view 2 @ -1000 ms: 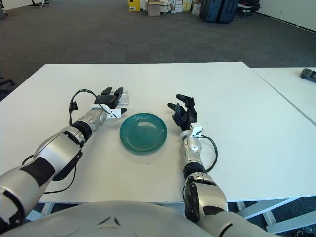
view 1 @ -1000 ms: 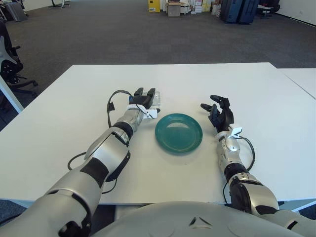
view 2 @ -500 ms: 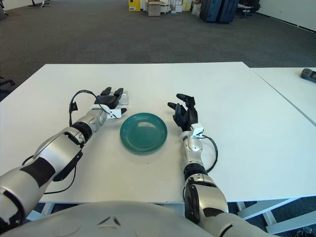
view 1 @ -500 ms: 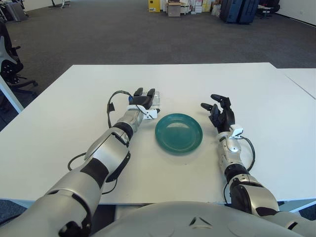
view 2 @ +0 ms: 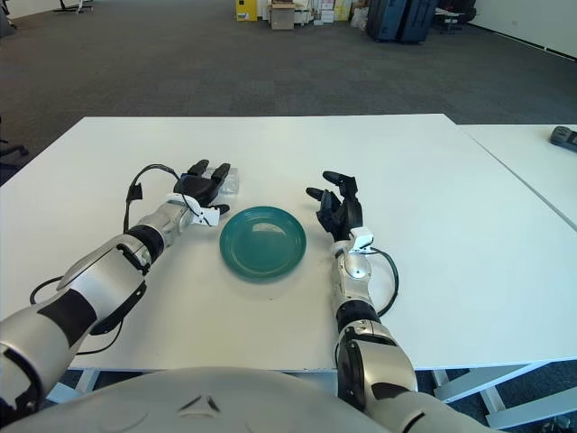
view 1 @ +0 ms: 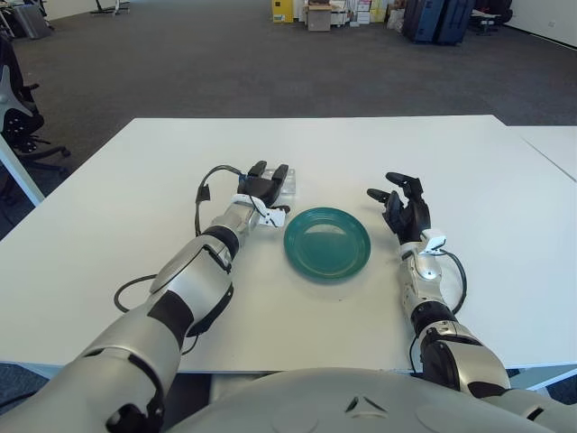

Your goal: Put the bottle into the plate.

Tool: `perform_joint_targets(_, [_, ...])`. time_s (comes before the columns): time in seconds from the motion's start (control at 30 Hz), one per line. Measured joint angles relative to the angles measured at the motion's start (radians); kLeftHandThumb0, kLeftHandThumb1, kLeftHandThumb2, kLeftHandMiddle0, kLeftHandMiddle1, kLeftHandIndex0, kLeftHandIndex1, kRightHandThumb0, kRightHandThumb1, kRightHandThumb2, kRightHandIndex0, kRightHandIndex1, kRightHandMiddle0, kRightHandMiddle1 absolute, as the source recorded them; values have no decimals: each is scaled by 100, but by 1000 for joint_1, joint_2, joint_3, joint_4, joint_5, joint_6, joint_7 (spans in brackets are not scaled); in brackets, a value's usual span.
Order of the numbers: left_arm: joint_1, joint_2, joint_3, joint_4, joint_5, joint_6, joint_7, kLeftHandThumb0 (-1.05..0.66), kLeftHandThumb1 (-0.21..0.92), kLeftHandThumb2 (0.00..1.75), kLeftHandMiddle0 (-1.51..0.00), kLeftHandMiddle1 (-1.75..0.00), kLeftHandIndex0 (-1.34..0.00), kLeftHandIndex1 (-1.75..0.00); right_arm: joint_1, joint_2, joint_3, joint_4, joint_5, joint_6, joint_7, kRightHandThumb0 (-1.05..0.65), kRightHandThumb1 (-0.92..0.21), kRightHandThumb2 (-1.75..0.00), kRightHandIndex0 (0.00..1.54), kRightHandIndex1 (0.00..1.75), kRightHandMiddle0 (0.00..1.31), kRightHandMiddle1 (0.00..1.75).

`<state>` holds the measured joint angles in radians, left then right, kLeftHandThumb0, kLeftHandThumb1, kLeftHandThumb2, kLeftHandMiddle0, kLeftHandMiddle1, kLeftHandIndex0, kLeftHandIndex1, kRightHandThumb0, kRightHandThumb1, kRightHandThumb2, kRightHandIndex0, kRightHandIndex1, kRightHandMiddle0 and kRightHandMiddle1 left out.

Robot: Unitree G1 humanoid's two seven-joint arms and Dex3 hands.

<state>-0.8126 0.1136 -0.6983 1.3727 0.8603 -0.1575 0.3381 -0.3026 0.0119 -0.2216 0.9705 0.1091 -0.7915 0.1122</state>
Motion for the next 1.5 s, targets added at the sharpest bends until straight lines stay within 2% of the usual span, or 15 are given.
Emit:
perform_joint_targets(0.07, [-2,8,-13,-3,9,-3,7,-105,92,66,-40,-52,0,-116,2,0,0,-3,0,0,0,-68,-92,-80,58,72,4,121])
perform_joint_targets(0.1, [-4,10,-17,-4,11,-5,11,-103,92,62,-39,-71,0,-121,3,0,0,-4,0,0,0,-68,-92,-80,59,72,4,121])
perform_joint_targets(0.13, [-7,13,-24,-5,16,-5,14,-99,92,50,-36,-108,0,-131,3,0,1,-4,0,0,0,-70,-92,-81,59,72,5,122])
perform_joint_targets(0.17, [-10,16,-35,-6,24,-6,18,-95,92,43,-35,-132,0,-138,3,-1,1,-4,0,0,1,-71,-92,-82,60,72,6,122])
perform_joint_targets(0.2, [-14,20,-48,-6,33,-6,23,-93,92,36,-36,-147,0,-143,3,-1,1,-4,0,0,2,-72,-92,-83,60,73,6,123])
perform_joint_targets(0.3, [-33,32,-85,-7,64,-6,32,-89,92,27,-41,-166,0,-151,3,-1,1,-4,1,2,10,-74,-92,-84,61,73,7,123])
perform_joint_targets(0.63, [-50,48,-133,-7,97,-20,31,-76,88,20,-61,-174,0,-168,2,2,-11,-4,31,10,57,-78,-92,-87,61,73,11,123])
perform_joint_targets(0.73, [-35,49,-144,0,104,-36,24,-68,77,32,-68,-175,-2,-173,1,4,-18,-4,42,14,70,-80,-92,-87,61,73,13,124])
perform_joint_targets(0.77, [-34,49,-145,0,104,-38,25,-65,71,42,-70,-175,-4,-173,1,4,-20,-4,45,17,75,-80,-92,-87,61,73,13,125])
perform_joint_targets(0.83, [-34,53,-148,0,105,-42,25,-60,63,55,-76,-175,-11,-174,1,4,-24,-4,51,20,85,-81,-92,-88,62,74,14,125])
perform_joint_targets(0.9, [-35,55,-155,0,109,-42,27,-48,65,62,-87,-175,-35,-160,1,5,-27,-4,63,23,97,-82,-92,-90,62,74,16,126])
perform_joint_targets(0.97, [-37,55,-165,0,116,-39,31,-43,64,66,-95,-175,-49,-151,1,5,-29,-5,71,26,105,-82,-92,-91,63,74,17,126])
perform_joint_targets(1.03, [-39,54,-172,-1,122,-36,34,-42,63,67,-100,-175,-55,-147,1,5,-31,-5,75,28,114,-83,-92,-92,63,75,17,126])
perform_joint_targets(1.2, [-41,53,-182,-2,129,-29,43,-40,63,67,-108,-175,-60,-144,0,5,-36,-5,81,32,127,-83,-92,-93,64,75,19,126])
perform_joint_targets(1.5, [-41,53,-179,-3,125,-37,52,-40,61,73,-112,-175,-58,-148,-2,6,-43,-3,89,36,141,-84,-92,-94,64,75,21,124])
